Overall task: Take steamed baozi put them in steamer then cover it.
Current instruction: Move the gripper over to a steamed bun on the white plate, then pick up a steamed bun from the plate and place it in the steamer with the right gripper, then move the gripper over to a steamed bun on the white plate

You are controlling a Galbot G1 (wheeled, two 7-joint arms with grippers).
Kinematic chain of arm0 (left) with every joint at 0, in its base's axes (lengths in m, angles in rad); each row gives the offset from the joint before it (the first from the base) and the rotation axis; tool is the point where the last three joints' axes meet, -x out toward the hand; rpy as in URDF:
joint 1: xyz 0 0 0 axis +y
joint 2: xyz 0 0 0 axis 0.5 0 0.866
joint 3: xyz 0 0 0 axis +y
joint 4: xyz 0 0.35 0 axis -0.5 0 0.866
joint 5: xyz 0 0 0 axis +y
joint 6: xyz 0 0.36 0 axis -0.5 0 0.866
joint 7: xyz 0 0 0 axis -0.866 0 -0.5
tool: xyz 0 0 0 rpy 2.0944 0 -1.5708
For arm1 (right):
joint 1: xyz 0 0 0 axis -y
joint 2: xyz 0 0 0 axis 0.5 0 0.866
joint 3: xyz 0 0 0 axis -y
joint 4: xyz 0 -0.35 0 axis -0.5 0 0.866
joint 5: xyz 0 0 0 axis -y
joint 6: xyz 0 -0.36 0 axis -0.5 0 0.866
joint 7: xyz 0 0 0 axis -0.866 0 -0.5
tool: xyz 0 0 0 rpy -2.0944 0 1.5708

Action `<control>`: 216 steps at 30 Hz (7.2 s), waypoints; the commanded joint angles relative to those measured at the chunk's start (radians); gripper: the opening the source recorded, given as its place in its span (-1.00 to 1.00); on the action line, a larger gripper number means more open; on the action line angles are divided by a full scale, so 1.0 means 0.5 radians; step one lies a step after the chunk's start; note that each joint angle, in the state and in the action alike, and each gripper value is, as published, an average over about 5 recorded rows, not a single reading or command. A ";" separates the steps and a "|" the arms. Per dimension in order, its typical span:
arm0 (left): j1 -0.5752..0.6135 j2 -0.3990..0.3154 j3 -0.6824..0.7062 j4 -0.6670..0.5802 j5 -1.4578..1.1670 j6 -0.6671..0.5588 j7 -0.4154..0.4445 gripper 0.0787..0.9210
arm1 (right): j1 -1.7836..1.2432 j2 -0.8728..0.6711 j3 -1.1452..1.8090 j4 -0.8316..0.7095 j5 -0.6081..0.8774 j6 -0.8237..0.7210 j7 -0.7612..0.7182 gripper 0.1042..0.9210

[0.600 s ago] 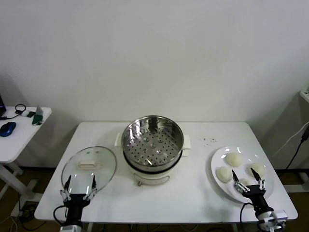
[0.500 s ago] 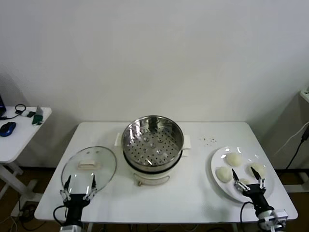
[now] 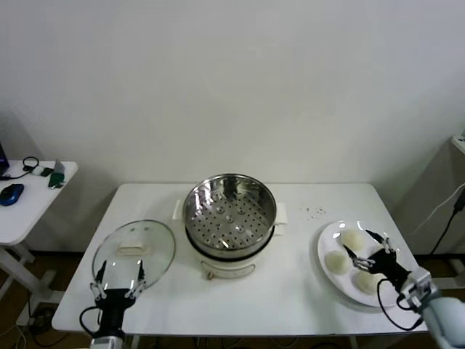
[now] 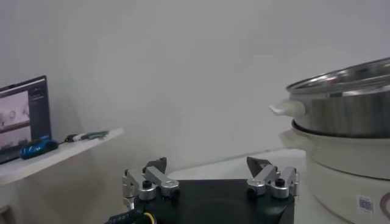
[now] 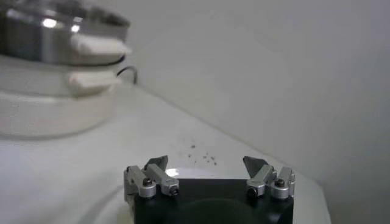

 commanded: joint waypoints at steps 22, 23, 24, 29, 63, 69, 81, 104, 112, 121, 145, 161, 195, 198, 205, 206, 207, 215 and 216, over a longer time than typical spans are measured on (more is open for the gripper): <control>-0.037 0.046 0.006 -0.007 -0.001 0.049 -0.004 0.77 | 2.713 -0.166 -2.877 -1.293 -0.607 0.094 -1.040 0.76; -0.038 0.046 0.002 -0.009 -0.001 0.051 -0.005 0.77 | 2.717 -0.132 -2.896 -1.318 -0.609 0.094 -1.040 0.76; -0.038 0.046 -0.001 -0.012 -0.001 0.054 -0.005 0.77 | 2.717 -0.098 -2.912 -1.346 -0.613 0.095 -1.039 0.76; -0.032 0.045 -0.018 -0.014 -0.001 0.062 -0.004 0.77 | 2.681 0.013 -2.933 -1.421 -0.624 0.095 -1.032 0.76; -0.057 0.040 -0.040 0.012 -0.001 0.080 -0.005 0.77 | 2.514 0.215 -2.847 -1.614 -0.757 0.193 -0.966 0.70; -0.052 0.042 -0.044 0.011 -0.002 0.078 -0.006 0.77 | 2.517 0.216 -2.826 -1.623 -0.771 0.216 -0.966 0.60; -0.038 0.038 -0.048 0.005 -0.005 0.071 -0.009 0.77 | 2.789 0.187 -3.074 -1.504 -0.640 0.297 -0.978 0.53; 0.004 0.042 -0.027 -0.033 -0.017 0.061 -0.008 0.77 | 3.965 0.803 -3.951 -0.774 -0.590 0.825 -1.014 0.55; 0.028 0.065 -0.031 -0.050 -0.051 0.057 -0.001 0.77 | 3.807 1.099 -3.848 -0.710 -0.856 0.953 -0.968 0.55; 0.069 0.085 -0.044 -0.079 -0.069 0.042 0.003 0.77 | 3.569 1.360 -3.771 -0.931 -1.115 1.068 -0.918 0.57; 0.068 0.099 -0.036 -0.082 -0.079 0.049 0.004 0.77 | 3.267 1.455 -3.731 -1.218 -1.399 1.119 -0.899 0.58; 0.078 0.098 -0.046 -0.082 -0.078 0.050 0.000 0.77 | 3.451 1.269 -3.726 -1.016 -1.067 1.030 -0.993 0.76; 0.094 0.092 0.012 -0.103 -0.085 0.059 -0.002 0.77 | 3.435 -0.665 -4.023 0.064 0.450 -0.906 -0.477 0.76; 0.105 0.095 0.008 -0.107 -0.089 0.057 -0.003 0.77 | 3.177 -0.703 -3.850 0.016 0.312 -0.865 -0.523 0.76; 0.134 0.103 -0.003 -0.110 -0.093 0.051 -0.004 0.77 | 2.720 -0.666 -3.511 -0.201 0.159 -0.706 -0.595 0.76; 0.137 0.103 -0.004 -0.108 -0.093 0.049 -0.005 0.77 | 2.686 -0.648 -3.483 -0.240 0.157 -0.683 -0.597 0.76; 0.139 0.102 -0.005 -0.105 -0.093 0.048 -0.005 0.77 | 2.656 -0.630 -3.458 -0.276 0.155 -0.660 -0.599 0.76; 0.151 0.092 -0.008 -0.093 -0.089 0.046 -0.005 0.77 | 2.586 -0.461 -3.391 -0.502 0.146 -0.562 -0.611 0.76; 0.152 0.091 -0.009 -0.092 -0.089 0.046 -0.005 0.77 | 2.586 -0.440 -3.391 -0.520 0.143 -0.558 -0.611 0.76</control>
